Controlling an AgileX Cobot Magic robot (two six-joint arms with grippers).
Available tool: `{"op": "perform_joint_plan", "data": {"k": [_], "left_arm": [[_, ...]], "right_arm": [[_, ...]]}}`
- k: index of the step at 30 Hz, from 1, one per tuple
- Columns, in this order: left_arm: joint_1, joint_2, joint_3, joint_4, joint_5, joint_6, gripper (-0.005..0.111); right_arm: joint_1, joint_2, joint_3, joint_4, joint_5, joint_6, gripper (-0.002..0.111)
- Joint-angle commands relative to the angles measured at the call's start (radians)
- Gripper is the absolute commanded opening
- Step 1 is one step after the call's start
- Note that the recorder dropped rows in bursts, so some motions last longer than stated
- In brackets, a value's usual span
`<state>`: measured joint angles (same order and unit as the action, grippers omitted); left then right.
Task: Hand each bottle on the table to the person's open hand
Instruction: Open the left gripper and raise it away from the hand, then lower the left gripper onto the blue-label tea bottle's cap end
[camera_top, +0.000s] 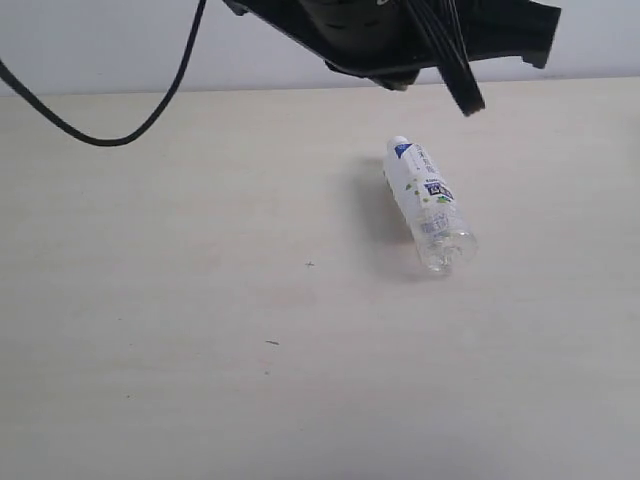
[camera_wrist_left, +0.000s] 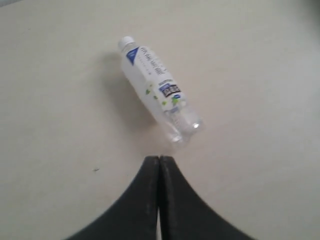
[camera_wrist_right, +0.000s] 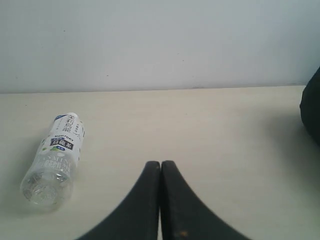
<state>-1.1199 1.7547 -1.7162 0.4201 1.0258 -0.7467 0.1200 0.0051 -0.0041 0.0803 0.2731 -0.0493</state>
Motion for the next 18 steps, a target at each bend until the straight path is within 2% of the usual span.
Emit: {"op": "perform_joint_plan", "data": {"k": [1, 4, 9, 18], "left_arm": [[0.019, -0.048, 0.095, -0.058, -0.224, 0.028, 0.000], [0.054, -0.063, 0.130, -0.188, -0.299, 0.101, 0.000], [0.117, -0.069, 0.179, -0.335, -0.314, 0.221, 0.000], [0.181, -0.069, 0.269, -0.353, -0.347, 0.250, 0.000]], "right_arm": [[-0.005, -0.005, 0.004, -0.002, -0.005, -0.001, 0.000], [-0.005, -0.005, 0.004, -0.002, -0.005, -0.001, 0.000], [-0.005, -0.005, 0.004, -0.002, -0.005, -0.001, 0.000], [-0.005, -0.005, 0.004, -0.002, -0.005, -0.001, 0.000]]}}
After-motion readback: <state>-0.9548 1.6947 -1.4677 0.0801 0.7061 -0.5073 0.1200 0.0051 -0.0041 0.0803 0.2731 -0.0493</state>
